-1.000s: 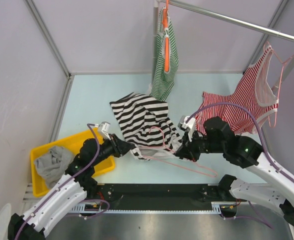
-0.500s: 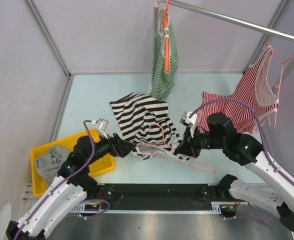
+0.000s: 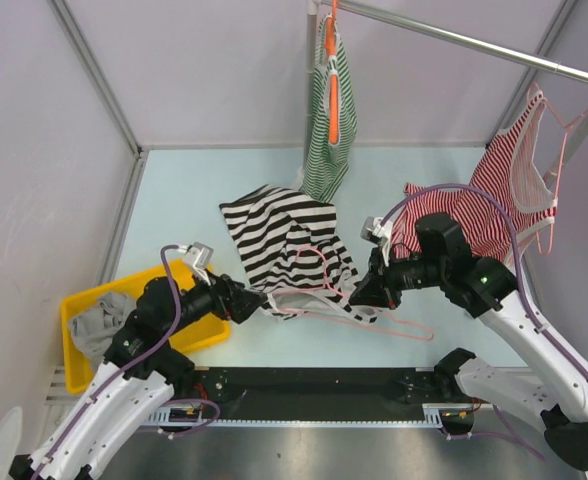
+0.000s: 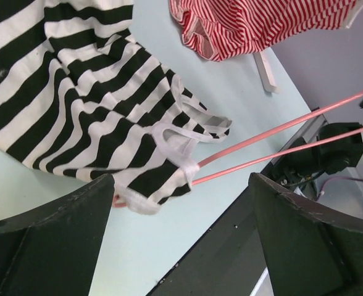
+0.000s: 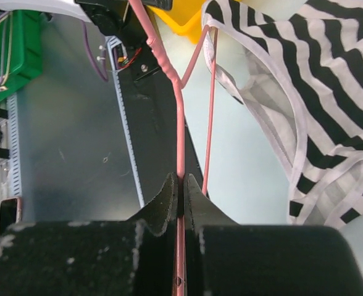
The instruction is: Place the tank top on the hanger
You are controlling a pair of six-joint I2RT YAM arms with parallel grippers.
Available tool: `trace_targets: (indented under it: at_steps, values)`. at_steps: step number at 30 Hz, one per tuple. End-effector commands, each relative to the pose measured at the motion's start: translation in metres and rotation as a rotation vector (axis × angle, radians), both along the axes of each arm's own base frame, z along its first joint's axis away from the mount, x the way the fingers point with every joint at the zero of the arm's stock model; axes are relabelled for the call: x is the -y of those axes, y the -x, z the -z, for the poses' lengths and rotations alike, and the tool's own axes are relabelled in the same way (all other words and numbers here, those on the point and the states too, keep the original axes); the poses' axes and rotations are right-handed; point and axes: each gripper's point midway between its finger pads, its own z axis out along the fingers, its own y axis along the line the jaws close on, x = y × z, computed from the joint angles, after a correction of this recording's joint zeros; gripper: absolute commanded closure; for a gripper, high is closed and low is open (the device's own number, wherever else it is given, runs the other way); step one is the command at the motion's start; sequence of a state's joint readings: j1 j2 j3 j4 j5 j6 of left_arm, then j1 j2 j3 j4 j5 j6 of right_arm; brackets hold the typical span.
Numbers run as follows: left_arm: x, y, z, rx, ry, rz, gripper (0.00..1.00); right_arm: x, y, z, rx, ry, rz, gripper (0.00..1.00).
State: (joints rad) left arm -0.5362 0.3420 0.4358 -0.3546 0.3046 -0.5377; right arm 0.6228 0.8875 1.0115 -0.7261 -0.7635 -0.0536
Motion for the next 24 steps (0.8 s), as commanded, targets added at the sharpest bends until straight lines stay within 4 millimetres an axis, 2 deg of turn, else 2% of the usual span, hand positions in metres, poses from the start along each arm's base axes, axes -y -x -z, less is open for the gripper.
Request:
trace_targets:
  at_steps: [1, 3, 6, 8, 16, 24]
  values:
    - [0.003, 0.006, -0.049, 0.183, -0.025, 0.096, 0.08, -0.006, 0.01, -0.015, 0.003, -0.061, -0.102, 1.0]
    - [0.005, 0.009, -0.052, 0.221, -0.071, 0.147, 0.11, -0.006, 0.012, -0.016, -0.004, -0.068, -0.116, 1.0]
    - [0.02, 0.022, -0.055, 0.222, -0.057, 0.287, 0.15, -0.006, 0.014, -0.021, -0.012, -0.084, -0.127, 1.0]
    - [0.028, 0.025, -0.049, 0.18, -0.056, 0.346, 0.15, -0.006, 0.014, -0.023, -0.019, -0.094, -0.133, 1.0]
    - [0.037, 0.024, -0.031, 0.084, -0.019, 0.374, 0.12, -0.002, 0.01, -0.038, -0.034, -0.142, -0.131, 1.0]
    - [0.044, 0.031, -0.028, 0.065, 0.04, 0.394, 0.12, -0.002, 0.005, -0.039, -0.045, -0.155, -0.125, 1.0]
